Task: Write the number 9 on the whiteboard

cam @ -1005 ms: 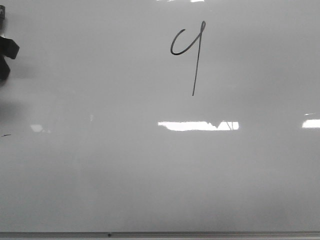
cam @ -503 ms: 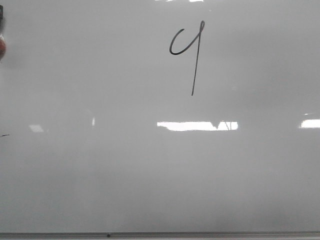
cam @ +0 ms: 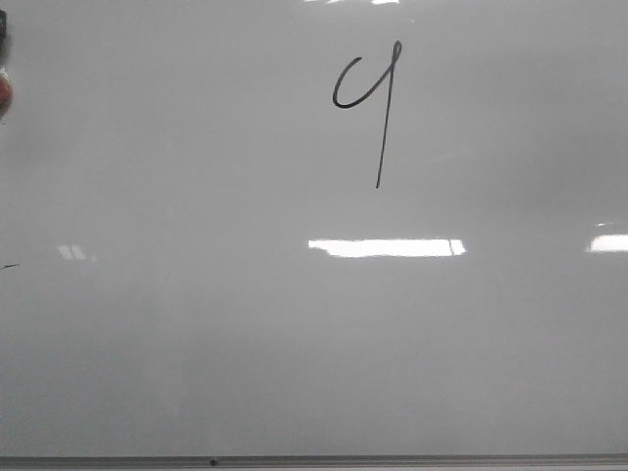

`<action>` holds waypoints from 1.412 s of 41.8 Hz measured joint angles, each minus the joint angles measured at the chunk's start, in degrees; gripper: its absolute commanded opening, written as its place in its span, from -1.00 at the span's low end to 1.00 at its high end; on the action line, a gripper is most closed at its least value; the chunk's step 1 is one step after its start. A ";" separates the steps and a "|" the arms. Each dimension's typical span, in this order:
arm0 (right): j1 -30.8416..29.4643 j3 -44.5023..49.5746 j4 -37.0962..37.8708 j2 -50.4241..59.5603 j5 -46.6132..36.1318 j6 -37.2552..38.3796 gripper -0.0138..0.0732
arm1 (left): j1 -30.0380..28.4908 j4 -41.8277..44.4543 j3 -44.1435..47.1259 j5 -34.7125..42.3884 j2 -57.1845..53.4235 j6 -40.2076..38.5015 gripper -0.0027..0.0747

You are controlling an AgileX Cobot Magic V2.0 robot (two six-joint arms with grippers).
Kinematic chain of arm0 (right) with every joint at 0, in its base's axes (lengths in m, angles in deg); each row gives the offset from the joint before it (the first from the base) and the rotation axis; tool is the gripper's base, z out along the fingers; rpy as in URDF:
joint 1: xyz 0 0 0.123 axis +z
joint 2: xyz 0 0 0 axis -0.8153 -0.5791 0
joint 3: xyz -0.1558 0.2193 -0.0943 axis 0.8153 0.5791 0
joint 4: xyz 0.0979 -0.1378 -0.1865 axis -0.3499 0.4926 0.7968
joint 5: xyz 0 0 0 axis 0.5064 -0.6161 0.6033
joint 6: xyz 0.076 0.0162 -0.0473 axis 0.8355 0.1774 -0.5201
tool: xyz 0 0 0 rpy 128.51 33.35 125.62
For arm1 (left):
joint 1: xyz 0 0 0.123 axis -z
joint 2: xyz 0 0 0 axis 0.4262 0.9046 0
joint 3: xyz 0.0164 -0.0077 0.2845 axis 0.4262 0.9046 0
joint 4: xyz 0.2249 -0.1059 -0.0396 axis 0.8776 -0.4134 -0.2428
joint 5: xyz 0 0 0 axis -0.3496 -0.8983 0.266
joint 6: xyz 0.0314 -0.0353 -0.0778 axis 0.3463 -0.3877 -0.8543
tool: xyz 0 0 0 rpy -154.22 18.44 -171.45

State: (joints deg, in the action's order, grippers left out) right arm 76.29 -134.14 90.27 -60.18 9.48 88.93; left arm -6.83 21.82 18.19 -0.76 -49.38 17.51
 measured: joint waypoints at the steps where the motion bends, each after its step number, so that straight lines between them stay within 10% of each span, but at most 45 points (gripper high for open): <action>1: 0.00 0.36 0.00 0.64 0.00 0.00 0.75 | 0.08 -0.13 0.40 -0.56 -0.78 0.00 0.13; 10: 0.00 3.46 0.23 5.34 0.00 0.09 0.65 | 0.08 -0.37 4.71 -2.89 -5.22 0.00 0.12; 28: 0.00 4.29 0.35 6.00 0.00 0.09 -0.84 | 0.08 -0.49 6.89 -0.02 -5.38 0.00 -0.79; 59: 0.00 4.29 0.35 6.00 -0.19 0.09 -0.84 | 0.08 -0.91 6.89 0.35 -5.42 0.00 -0.98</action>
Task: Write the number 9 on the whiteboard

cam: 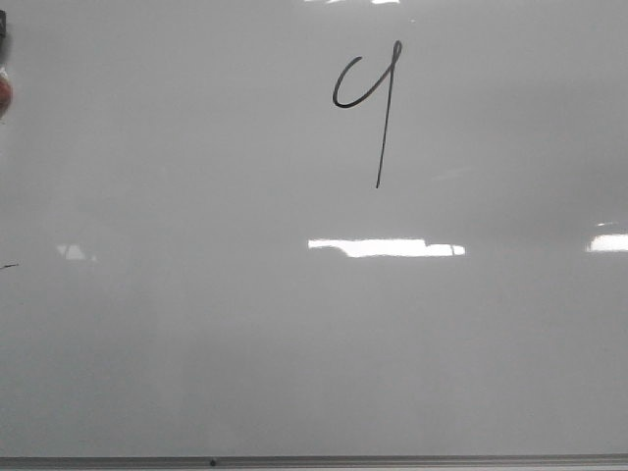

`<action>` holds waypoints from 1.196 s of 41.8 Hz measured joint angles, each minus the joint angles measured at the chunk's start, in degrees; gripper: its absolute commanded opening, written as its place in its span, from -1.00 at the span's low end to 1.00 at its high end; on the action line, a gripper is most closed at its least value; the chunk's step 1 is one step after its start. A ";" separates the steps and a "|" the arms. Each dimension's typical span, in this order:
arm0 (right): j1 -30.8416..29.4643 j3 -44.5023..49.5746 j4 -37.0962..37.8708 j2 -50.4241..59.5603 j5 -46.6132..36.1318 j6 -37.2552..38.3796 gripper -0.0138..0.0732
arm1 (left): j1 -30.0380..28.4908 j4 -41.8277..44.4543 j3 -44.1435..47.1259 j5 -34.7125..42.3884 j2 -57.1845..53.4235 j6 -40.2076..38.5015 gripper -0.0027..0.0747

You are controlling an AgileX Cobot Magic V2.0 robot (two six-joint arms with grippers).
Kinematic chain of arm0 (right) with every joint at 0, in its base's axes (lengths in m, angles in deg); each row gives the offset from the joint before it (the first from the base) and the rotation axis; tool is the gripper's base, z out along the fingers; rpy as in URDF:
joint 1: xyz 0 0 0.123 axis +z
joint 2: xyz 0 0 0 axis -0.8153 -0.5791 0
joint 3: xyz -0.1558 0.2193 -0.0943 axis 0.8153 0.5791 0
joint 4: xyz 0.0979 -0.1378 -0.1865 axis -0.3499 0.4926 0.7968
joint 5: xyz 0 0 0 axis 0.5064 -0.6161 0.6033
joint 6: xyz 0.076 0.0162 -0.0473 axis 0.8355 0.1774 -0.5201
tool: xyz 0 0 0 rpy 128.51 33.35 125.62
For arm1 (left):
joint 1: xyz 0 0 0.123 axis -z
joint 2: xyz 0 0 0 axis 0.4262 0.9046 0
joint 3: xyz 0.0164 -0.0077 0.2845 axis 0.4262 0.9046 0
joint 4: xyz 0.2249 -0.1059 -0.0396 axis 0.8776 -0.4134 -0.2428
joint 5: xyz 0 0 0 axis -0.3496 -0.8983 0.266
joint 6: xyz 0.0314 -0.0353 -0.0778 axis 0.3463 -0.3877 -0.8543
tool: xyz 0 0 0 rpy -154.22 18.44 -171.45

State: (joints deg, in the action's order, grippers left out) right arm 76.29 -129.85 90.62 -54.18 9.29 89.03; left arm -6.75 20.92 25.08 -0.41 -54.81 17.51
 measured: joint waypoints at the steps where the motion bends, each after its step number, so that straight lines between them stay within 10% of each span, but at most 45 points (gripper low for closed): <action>1: 0.00 0.00 0.00 0.00 0.00 0.00 -0.84 | 0.00 0.00 0.12 0.23 -0.10 0.00 -0.98; 23: 0.00 0.17 0.00 0.12 0.00 0.00 -0.84 | -16.88 1.29 24.83 26.77 -20.28 0.09 -0.98; 50: 0.00 0.17 0.00 0.12 -0.12 0.00 -0.84 | -18.08 1.29 42.07 46.15 -31.39 0.09 -0.98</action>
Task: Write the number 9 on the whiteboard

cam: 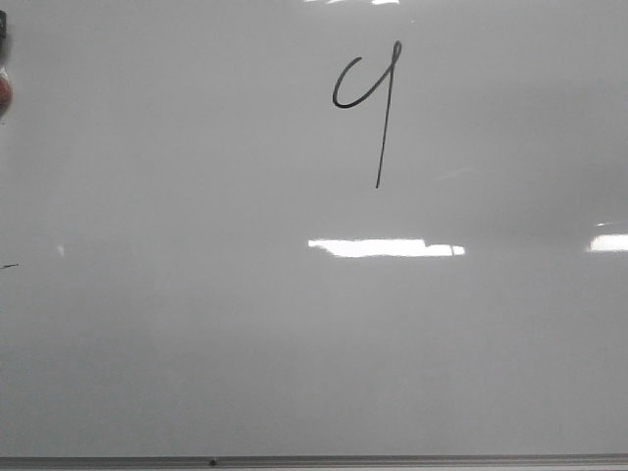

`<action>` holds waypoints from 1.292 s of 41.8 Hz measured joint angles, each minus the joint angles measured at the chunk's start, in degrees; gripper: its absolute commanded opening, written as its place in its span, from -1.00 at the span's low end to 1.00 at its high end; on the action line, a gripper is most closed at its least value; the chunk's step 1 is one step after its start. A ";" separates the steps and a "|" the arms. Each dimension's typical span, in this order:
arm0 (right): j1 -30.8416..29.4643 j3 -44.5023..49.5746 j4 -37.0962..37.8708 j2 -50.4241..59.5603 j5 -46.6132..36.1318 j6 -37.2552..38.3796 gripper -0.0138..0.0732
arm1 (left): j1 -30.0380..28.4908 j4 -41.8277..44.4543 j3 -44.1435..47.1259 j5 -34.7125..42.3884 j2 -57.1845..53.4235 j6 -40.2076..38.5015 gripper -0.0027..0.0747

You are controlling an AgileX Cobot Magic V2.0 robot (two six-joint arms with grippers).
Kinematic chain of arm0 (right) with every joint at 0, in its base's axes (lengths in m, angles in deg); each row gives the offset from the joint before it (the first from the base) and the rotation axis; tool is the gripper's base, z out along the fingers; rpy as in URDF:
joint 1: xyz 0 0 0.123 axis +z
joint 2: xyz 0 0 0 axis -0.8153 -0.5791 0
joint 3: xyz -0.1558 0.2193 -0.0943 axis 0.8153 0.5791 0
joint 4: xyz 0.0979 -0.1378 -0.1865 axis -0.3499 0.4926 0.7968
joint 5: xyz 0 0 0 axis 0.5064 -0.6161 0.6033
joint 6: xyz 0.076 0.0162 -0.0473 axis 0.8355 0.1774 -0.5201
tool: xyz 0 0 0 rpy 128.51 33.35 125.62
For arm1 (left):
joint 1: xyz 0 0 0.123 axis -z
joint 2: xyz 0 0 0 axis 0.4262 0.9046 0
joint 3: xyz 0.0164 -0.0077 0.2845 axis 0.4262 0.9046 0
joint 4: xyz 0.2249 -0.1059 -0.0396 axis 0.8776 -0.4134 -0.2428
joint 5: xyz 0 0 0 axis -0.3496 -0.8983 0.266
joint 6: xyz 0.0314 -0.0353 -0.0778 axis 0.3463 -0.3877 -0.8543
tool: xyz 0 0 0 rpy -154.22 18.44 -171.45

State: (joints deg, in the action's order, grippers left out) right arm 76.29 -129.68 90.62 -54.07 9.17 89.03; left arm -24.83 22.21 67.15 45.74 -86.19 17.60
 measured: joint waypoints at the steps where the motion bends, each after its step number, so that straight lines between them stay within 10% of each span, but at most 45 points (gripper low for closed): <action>1: 0.00 0.00 0.00 0.00 0.00 0.00 -0.84 | 0.00 0.00 0.00 0.00 0.00 0.00 -0.98; 40: -0.79 1.16 0.00 1.08 -1.18 0.00 -0.84 | 0.00 0.00 0.00 0.10 0.00 0.00 -0.98; 54: -14.73 21.49 0.83 18.13 -22.86 0.00 -0.84 | 0.00 0.00 0.00 0.10 0.00 0.00 -0.98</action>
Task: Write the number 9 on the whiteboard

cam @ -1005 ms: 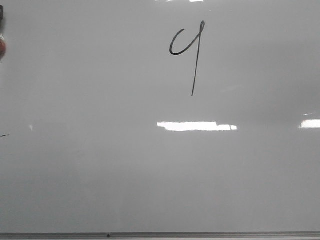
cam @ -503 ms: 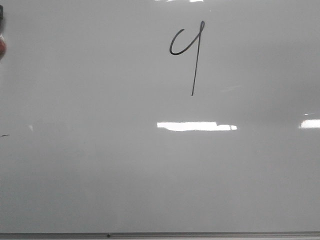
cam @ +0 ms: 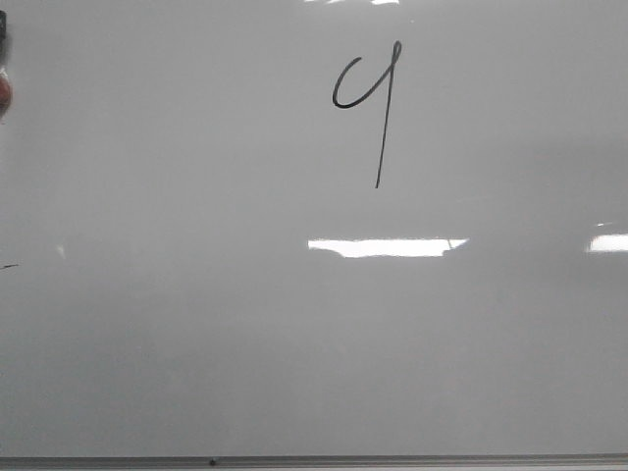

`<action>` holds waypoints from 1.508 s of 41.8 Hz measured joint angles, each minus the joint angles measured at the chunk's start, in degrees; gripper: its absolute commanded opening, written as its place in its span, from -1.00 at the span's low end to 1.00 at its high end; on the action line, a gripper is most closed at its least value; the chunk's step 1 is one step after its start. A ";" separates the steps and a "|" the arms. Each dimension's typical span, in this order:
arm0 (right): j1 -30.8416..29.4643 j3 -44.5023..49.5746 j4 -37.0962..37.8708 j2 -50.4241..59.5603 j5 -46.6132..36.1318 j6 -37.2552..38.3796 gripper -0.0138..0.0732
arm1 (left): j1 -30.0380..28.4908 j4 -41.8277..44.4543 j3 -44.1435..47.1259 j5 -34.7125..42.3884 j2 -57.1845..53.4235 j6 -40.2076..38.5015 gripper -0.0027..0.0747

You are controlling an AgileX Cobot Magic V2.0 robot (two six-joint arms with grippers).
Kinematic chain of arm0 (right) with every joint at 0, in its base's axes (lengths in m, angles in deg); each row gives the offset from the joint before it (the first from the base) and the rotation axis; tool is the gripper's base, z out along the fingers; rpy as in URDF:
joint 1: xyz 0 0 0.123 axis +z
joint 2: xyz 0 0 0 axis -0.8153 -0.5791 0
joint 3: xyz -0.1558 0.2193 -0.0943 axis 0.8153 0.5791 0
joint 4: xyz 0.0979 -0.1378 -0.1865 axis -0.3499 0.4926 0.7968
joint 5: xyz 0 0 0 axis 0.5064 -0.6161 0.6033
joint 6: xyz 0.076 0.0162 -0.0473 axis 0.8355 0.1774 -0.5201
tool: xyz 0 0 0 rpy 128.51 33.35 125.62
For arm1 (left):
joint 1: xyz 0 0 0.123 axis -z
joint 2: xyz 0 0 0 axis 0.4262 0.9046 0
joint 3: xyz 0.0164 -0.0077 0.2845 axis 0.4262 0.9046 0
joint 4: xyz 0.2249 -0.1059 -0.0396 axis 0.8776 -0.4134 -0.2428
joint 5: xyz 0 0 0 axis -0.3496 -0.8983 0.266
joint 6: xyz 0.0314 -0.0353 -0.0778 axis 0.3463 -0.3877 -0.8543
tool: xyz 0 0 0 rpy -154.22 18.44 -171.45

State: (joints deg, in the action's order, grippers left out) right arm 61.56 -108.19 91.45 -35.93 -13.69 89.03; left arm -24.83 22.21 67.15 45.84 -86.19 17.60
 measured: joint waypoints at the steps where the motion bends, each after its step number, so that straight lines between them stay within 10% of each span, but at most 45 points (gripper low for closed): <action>1: -0.69 1.72 0.00 1.26 -1.96 0.00 -0.84 | 0.00 0.00 0.00 0.00 0.00 0.00 -0.98; 24: -4.69 24.78 -3.67 9.43 -34.77 0.00 -0.84 | 0.00 0.00 0.00 0.02 0.00 0.00 -0.98; 63: -6.71 24.78 -3.97 9.43 -40.49 0.00 -0.84 | 0.00 0.00 0.00 0.02 0.00 0.00 -0.98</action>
State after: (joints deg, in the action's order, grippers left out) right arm 54.84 -83.41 87.48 -26.50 -54.18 89.03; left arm -24.83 22.21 67.15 45.86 -86.19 17.60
